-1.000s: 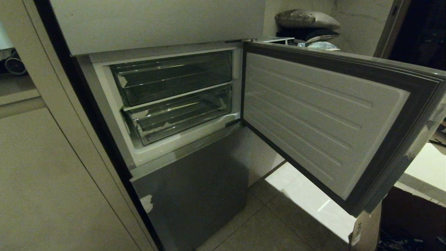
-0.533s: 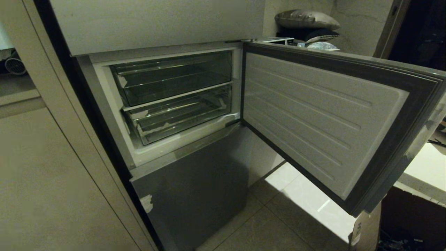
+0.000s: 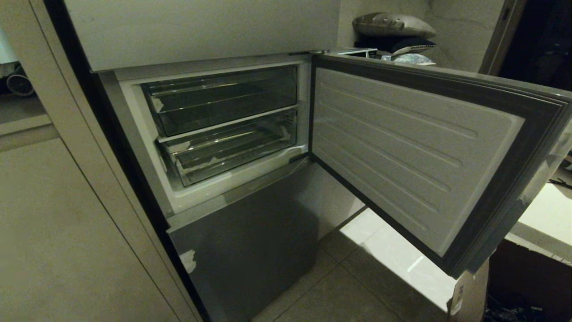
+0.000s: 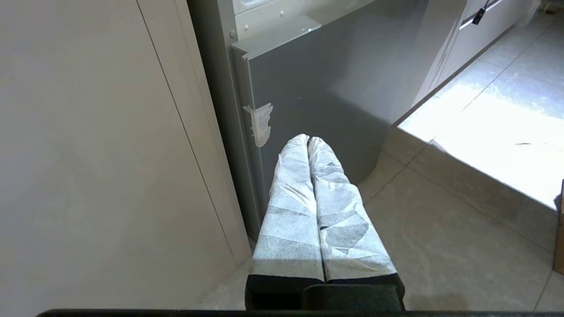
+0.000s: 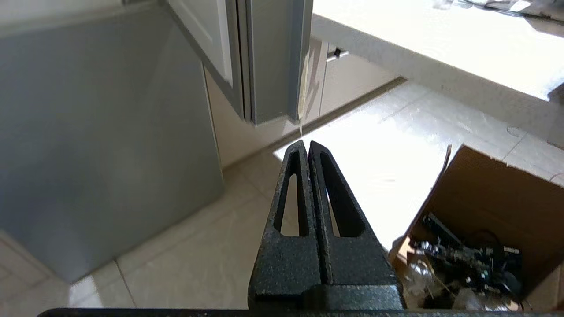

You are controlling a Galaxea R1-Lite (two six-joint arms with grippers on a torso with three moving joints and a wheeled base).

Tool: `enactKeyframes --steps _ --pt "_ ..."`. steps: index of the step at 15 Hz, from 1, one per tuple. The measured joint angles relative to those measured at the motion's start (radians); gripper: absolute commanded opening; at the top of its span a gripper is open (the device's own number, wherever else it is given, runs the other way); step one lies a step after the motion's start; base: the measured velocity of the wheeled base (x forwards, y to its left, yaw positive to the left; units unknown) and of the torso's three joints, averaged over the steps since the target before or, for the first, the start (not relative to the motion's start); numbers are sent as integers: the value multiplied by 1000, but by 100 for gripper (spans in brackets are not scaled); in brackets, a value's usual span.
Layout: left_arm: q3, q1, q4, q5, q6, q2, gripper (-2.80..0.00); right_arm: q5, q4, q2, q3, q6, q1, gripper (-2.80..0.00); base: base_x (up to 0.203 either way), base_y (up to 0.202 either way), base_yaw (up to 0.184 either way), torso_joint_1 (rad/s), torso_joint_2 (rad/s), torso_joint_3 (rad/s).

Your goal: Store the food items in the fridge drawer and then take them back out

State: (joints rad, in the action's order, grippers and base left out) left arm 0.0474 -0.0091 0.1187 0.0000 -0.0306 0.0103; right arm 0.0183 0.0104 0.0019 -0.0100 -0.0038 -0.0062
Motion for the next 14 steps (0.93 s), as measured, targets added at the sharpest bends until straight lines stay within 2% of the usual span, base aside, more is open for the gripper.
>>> enactKeyframes --steps 5,14 --pt "0 0 0 1 2 -8 -280 0 -7 -1 4 1 -1 -280 -1 -1 15 1 0 0" --pt "0 0 1 1 0 -9 -280 0 -7 -1 4 1 0 -280 2 -8 170 3 2 3"
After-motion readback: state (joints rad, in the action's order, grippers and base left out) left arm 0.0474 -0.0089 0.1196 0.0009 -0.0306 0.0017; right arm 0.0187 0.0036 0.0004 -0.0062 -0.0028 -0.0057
